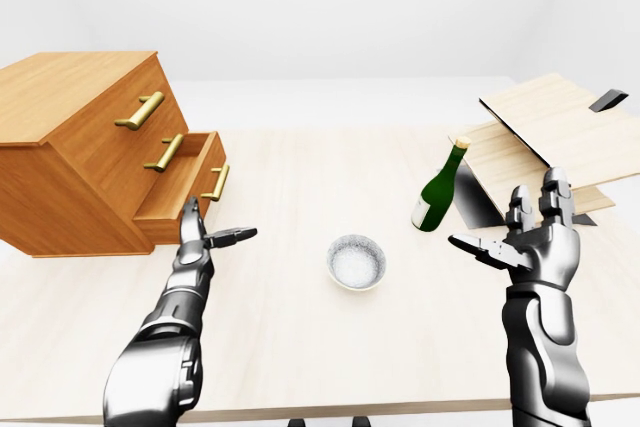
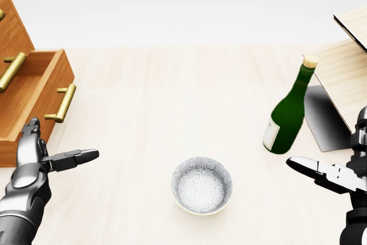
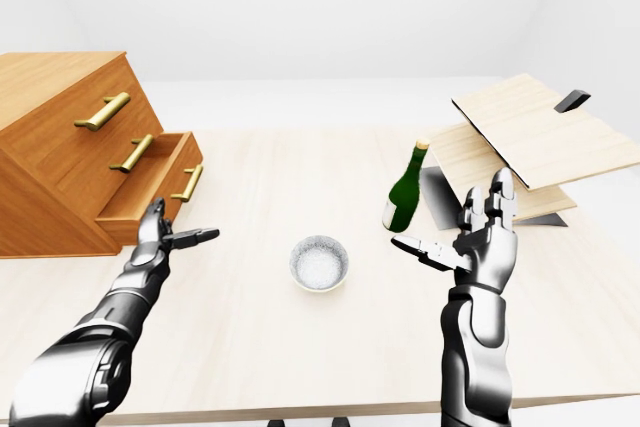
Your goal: Close the bottom drawer of the cabinet.
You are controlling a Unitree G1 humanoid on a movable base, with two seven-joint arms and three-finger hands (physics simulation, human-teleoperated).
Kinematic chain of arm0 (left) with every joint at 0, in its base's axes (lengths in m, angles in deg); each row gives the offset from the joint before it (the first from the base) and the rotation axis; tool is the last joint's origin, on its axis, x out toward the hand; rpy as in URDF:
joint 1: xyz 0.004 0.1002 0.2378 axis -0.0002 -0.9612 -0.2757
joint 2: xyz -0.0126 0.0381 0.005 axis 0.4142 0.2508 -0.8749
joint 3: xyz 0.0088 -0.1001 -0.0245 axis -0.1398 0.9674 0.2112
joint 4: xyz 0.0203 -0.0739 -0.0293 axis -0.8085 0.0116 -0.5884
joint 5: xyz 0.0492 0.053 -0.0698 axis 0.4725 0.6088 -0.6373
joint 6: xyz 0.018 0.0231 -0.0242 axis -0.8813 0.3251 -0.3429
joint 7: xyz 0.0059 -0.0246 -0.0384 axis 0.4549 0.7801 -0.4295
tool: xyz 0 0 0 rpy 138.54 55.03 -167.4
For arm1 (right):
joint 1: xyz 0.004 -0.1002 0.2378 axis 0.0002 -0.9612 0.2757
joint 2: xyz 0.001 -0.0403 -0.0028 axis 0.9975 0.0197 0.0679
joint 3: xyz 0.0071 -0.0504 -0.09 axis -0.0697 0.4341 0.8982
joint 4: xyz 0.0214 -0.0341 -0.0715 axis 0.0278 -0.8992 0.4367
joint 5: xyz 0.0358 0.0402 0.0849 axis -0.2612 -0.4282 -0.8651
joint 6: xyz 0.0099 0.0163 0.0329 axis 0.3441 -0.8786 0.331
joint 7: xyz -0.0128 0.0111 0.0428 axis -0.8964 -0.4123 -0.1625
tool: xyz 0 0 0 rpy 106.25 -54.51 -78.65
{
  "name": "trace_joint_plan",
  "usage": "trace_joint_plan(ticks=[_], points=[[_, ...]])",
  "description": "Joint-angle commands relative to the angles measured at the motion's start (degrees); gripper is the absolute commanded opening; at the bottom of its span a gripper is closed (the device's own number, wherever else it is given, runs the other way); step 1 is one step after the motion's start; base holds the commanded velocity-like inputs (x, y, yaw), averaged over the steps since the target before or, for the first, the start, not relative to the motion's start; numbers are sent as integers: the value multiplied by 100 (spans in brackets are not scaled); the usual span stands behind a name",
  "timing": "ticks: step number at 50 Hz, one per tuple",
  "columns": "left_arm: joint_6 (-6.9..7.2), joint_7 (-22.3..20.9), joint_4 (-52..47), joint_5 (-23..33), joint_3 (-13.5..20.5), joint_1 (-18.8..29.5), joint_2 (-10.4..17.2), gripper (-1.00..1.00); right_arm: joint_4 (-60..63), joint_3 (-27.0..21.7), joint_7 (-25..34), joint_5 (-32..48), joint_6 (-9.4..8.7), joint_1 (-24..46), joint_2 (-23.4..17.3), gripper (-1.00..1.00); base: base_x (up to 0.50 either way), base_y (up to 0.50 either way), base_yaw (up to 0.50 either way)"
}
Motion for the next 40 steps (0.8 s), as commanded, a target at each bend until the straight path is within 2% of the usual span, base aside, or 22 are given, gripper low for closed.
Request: trace_joint_plan(ticks=[1, 4, 21, 28, 37, 40], points=[[0, 434, 210, -1, 172, -9, 177, 100, -45, 6, 6, 4, 36, 3, 1, 100, 0, 0, 0], [0, 632, 210, 132, 128, -19, 205, 100, -20, 7, -1, -1, 16, -3, 0, 100, 0, 0, 0], [0, 884, 282, -26, 275, -15, 310, 100, 33, -5, 1, -3, -21, -17, 11, 100, 0, 0, 0], [0, 1188, 246, -322, 429, -24, 430, 100, 57, -4, -7, -4, -41, -19, 8, 100, 0, 0, 0], [0, 1321, 231, -520, 438, -48, 485, 100, 71, -15, -4, -14, -52, -15, 6, 100, 0, 0, 0], [0, 1522, 224, -645, 508, -69, 546, 100, 35, -15, -3, -15, -33, 3, -1, 100, 0, 0, 0]])
